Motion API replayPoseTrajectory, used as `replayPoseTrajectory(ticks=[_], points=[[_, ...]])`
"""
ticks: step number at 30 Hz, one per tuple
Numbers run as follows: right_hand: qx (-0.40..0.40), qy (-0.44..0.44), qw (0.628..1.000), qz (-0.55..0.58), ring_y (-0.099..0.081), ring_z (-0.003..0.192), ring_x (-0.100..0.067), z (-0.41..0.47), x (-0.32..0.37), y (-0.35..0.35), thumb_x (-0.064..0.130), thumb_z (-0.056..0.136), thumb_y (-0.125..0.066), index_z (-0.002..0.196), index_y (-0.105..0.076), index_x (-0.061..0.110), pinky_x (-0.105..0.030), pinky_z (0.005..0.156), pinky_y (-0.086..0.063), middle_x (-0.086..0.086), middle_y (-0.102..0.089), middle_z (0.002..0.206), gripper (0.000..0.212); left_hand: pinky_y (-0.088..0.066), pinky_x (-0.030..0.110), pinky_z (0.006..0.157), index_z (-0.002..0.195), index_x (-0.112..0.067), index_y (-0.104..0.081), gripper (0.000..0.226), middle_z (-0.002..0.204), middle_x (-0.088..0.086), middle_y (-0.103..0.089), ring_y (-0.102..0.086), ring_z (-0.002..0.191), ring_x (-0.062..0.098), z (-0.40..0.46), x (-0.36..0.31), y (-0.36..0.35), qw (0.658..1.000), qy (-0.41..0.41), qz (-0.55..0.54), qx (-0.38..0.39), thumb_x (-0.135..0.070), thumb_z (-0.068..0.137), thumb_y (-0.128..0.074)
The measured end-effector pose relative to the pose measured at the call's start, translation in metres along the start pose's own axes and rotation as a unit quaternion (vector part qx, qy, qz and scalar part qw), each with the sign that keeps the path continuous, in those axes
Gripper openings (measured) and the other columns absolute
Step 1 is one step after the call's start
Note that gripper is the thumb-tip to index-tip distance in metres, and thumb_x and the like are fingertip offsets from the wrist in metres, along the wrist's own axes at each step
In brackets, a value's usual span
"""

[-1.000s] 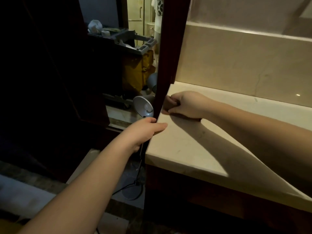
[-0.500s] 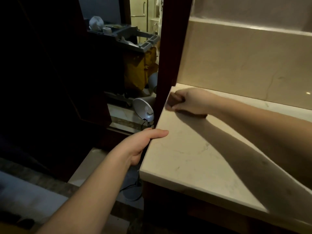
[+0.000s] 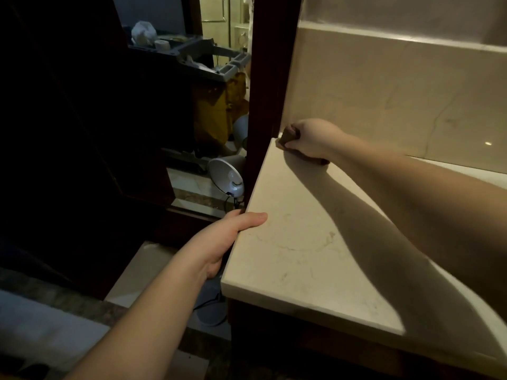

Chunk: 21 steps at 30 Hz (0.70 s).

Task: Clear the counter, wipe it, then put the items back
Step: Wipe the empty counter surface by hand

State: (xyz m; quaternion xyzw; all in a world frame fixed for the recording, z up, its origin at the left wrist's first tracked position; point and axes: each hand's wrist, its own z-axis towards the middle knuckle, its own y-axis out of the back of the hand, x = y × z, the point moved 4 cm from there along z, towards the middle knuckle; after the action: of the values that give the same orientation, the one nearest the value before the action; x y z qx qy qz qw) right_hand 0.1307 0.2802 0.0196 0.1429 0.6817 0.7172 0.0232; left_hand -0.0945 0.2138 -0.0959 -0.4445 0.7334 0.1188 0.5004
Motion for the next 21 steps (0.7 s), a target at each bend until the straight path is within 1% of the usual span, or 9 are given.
replayPoseTrajectory(ticks=[1, 3, 6, 10, 13, 16, 18, 19, 21], points=[[-0.016, 0.003, 1.000, 0.014, -0.059, 0.099, -0.031, 0.003, 0.005, -0.001, 0.035, 0.090, -0.059, 0.096, -0.061, 0.020, -0.034, 0.074, -0.041, -0.009, -0.064, 0.101, 0.016, -0.050, 0.052, 0.098, 0.118, -0.015, -0.056, 0.059, 0.106, 0.010, -0.073, -0.068, 0.104, 0.031, -0.001, 0.001, -0.001, 1.000, -0.003, 0.000, -0.003, -0.035, 0.068, -0.081], [-0.032, 0.002, 0.999, 0.044, -0.061, 0.091, -0.030, 0.009, 0.015, -0.006, 0.032, 0.090, -0.059, 0.078, -0.054, 0.020, -0.037, 0.070, -0.043, -0.008, -0.062, 0.089, 0.017, -0.050, 0.051, 0.097, 0.120, -0.015, -0.055, 0.065, 0.103, 0.009, -0.073, -0.069, 0.103, 0.029, -0.002, 0.001, -0.001, 1.000, -0.007, 0.005, -0.005, -0.038, 0.065, -0.081], [-0.028, -0.029, 0.999, 0.034, -0.061, 0.085, -0.027, 0.009, 0.006, -0.007, 0.037, 0.089, -0.058, 0.092, -0.061, 0.021, -0.036, 0.071, -0.050, -0.006, -0.063, 0.089, 0.017, -0.049, 0.051, 0.099, 0.124, -0.014, -0.056, 0.066, 0.110, 0.010, -0.072, -0.068, 0.105, 0.030, -0.001, 0.000, 0.000, 1.000, -0.006, 0.008, 0.004, -0.038, 0.067, -0.080], [-0.035, -0.093, 0.995, -0.005, -0.060, 0.081, -0.027, 0.002, -0.035, 0.003, 0.045, 0.086, -0.060, 0.094, -0.064, 0.026, -0.031, 0.069, -0.048, -0.003, -0.063, 0.086, 0.021, -0.049, 0.052, 0.100, 0.123, -0.015, -0.056, 0.065, 0.108, 0.009, -0.073, -0.069, 0.105, 0.028, -0.001, 0.000, 0.000, 1.000, -0.010, 0.014, 0.000, -0.040, 0.066, -0.077], [-0.039, -0.094, 0.995, 0.014, -0.057, 0.080, -0.026, 0.002, -0.035, -0.001, 0.045, 0.085, -0.062, 0.084, -0.058, 0.028, -0.031, 0.068, -0.046, -0.002, -0.062, 0.085, 0.017, -0.050, 0.050, 0.099, 0.121, -0.016, -0.056, 0.064, 0.103, 0.006, -0.074, -0.070, 0.101, 0.027, -0.003, -0.001, -0.001, 1.000, -0.015, 0.018, -0.007, -0.040, 0.065, -0.076], [-0.056, -0.061, 0.996, 0.031, -0.055, 0.078, -0.025, 0.011, -0.009, -0.008, 0.039, 0.086, -0.060, 0.070, -0.049, 0.024, -0.030, 0.064, -0.038, 0.001, -0.057, 0.077, 0.024, -0.050, 0.051, 0.099, 0.124, -0.016, -0.055, 0.066, 0.108, 0.009, -0.073, -0.069, 0.103, 0.029, -0.002, -0.003, -0.001, 1.000, -0.015, 0.022, -0.005, -0.040, 0.066, -0.076], [-0.055, -0.051, 0.997, 0.017, -0.053, 0.081, -0.025, 0.017, 0.003, -0.009, 0.036, 0.088, -0.058, 0.077, -0.050, 0.024, -0.031, 0.066, -0.037, -0.001, -0.055, 0.083, 0.019, -0.050, 0.050, 0.098, 0.124, -0.014, -0.056, 0.065, 0.108, 0.011, -0.073, -0.069, 0.103, 0.030, -0.001, -0.003, -0.001, 1.000, -0.012, 0.024, -0.006, -0.038, 0.066, -0.077], [-0.050, -0.054, 0.997, 0.008, -0.054, 0.084, -0.024, 0.020, 0.005, -0.008, 0.036, 0.090, -0.057, 0.084, -0.055, 0.026, -0.031, 0.068, -0.037, -0.002, -0.056, 0.087, 0.012, -0.051, 0.050, 0.097, 0.123, -0.013, -0.057, 0.064, 0.108, 0.011, -0.073, -0.069, 0.103, 0.030, 0.000, -0.004, -0.001, 1.000, -0.010, 0.024, -0.006, -0.037, 0.067, -0.078], [-0.051, -0.070, 0.996, -0.017, -0.060, 0.095, -0.027, 0.023, 0.001, -0.006, 0.034, 0.091, -0.056, 0.100, -0.064, 0.025, -0.031, 0.070, -0.039, -0.004, -0.061, 0.096, 0.015, -0.051, 0.050, 0.097, 0.123, -0.012, -0.058, 0.063, 0.111, 0.013, -0.072, -0.068, 0.105, 0.031, -0.001, -0.003, -0.002, 1.000, -0.006, 0.022, 0.000, -0.035, 0.068, -0.080]])
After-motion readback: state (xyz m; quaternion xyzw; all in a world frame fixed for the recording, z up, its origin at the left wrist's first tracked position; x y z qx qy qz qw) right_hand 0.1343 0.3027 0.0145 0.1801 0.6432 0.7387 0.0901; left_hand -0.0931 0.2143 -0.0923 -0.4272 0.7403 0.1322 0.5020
